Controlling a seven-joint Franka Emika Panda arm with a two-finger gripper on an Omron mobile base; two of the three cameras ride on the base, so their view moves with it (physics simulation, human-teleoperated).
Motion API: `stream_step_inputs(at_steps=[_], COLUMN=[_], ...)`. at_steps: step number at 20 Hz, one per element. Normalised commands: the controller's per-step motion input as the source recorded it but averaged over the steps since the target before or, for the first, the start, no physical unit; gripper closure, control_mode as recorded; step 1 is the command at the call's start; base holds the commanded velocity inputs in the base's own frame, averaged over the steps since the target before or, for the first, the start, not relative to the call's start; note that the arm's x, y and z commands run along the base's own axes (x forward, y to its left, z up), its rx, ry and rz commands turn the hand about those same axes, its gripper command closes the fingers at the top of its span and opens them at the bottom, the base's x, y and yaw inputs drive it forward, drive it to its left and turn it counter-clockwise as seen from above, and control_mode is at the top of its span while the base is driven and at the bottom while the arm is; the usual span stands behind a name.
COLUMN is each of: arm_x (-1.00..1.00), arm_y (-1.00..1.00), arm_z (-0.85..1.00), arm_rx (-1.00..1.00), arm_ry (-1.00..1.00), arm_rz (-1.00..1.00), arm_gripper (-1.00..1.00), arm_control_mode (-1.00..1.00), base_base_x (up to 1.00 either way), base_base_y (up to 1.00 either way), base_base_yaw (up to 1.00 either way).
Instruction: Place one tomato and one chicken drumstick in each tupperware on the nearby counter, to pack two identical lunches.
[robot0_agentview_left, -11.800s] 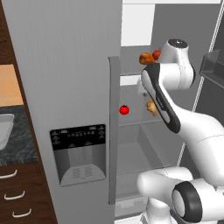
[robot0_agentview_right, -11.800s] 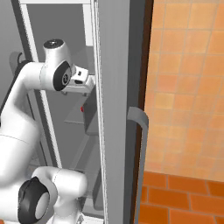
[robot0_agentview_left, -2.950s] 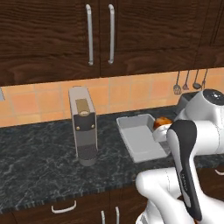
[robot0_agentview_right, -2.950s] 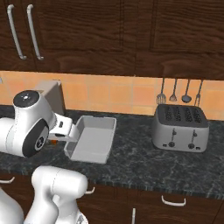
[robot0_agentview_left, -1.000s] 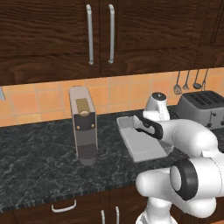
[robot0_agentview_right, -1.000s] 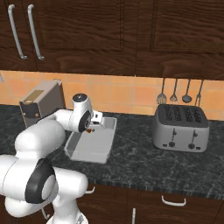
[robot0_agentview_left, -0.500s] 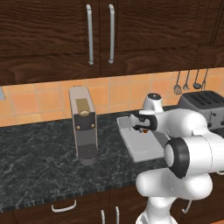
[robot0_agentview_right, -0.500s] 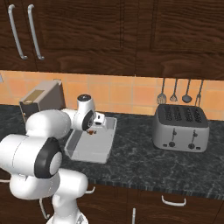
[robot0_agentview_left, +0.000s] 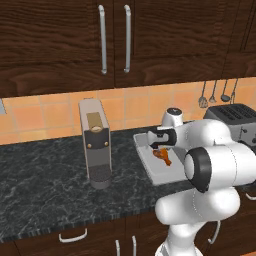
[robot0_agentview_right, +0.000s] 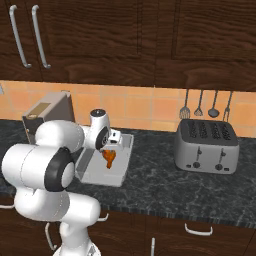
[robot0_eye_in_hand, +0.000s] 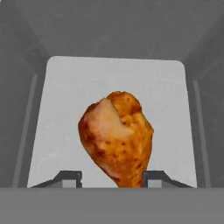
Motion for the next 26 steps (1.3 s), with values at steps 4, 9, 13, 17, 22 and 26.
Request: stream_step_inputs(at_steps=[4,9,13,17,22,26], arm_x=[0.00,-0.52,-1.00,-1.00,-0.98,-0.74], arm_y=[0.00,0.02,0.21,0.20,0.04,0.00], arm_z=[0.02,0.28,0.57,0.69,0.50,0.21], arm_rx=[0.00,0.00,0.00,0.00,0.00,0.01], arm_ry=[0.00,0.00,-0.03,-0.16,-0.13,0.00], arm_rz=[0.00,0.00,0.00,0.00,-0.03,-0.19], arm_gripper=[-1.00,-1.00,-1.00,-1.00,-1.00,-1.00], arm_control_mode=[-1.00,-1.00,-1.00,-1.00,-1.00,-1.00], base_base_x=[0.00,0.00,0.00,0.00,0.00,0.00], base_base_y=[0.00,0.00,0.00,0.00,0.00,0.00], base_base_yaw=[0.00,0.00,0.00,0.00,0.00,0.00])
